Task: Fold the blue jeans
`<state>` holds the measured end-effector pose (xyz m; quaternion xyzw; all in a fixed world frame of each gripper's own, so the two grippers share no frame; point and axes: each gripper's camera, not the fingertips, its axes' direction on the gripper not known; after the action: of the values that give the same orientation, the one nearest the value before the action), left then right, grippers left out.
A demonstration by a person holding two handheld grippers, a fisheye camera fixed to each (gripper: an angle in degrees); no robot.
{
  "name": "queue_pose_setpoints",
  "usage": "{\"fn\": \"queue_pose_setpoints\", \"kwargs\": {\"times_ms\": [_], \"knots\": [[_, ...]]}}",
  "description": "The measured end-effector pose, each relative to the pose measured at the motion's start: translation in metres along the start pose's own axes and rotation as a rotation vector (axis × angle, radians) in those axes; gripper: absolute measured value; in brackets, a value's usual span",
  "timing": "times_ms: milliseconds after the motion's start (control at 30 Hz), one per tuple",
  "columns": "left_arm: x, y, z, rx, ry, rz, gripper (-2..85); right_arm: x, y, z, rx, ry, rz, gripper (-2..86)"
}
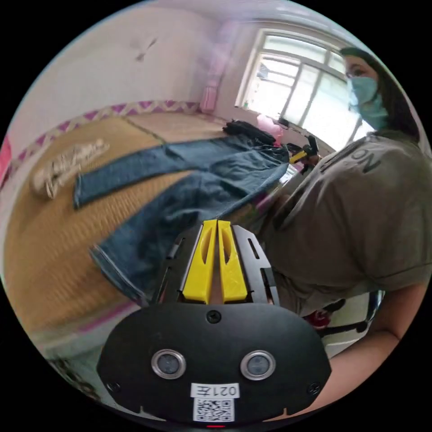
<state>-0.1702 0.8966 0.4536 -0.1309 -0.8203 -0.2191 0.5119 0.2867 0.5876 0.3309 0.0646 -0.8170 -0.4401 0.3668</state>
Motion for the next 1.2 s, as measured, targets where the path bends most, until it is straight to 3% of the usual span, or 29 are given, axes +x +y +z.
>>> {"fn": "queue_pose_setpoints", "kwargs": {"times_ms": [133, 267, 333, 400, 467, 600, 967, 1200], "knots": [[-0.027, 0.049, -0.001, 0.199, 0.144, -0.166, -0.9, 0.011, 0.033, 0.003, 0.099, -0.061, 0.162, -0.9], [-0.022, 0.045, -0.075, 0.420, -0.028, -0.187, -0.9, 0.019, 0.047, -0.063, 0.361, -0.078, 0.157, -0.4], [-0.033, 0.032, -0.083, 0.378, -0.187, -0.266, -0.9, 0.038, 0.039, -0.073, 0.396, -0.003, 0.221, 1.0], [-0.062, 0.003, -0.049, 0.106, -0.309, -0.353, -0.9, 0.056, 0.022, -0.053, 0.279, 0.107, 0.287, 1.9], [-0.079, -0.006, -0.024, 0.001, -0.348, -0.390, -0.9, 0.076, 0.010, -0.027, 0.174, 0.194, 0.364, 2.0], [-0.115, -0.027, -0.026, -0.044, -0.271, -0.476, -0.9, 0.106, 0.009, 0.032, -0.045, 0.256, 0.488, -0.1], [-0.187, -0.150, 0.015, -0.268, -0.458, -0.360, -0.9, 0.079, 0.044, 0.028, 0.064, 0.137, 0.681, -0.6], [-0.208, -0.157, -0.005, -0.229, -0.354, -0.385, -0.9, 0.052, 0.038, 0.006, 0.039, 0.161, 0.609, -0.9]]}}
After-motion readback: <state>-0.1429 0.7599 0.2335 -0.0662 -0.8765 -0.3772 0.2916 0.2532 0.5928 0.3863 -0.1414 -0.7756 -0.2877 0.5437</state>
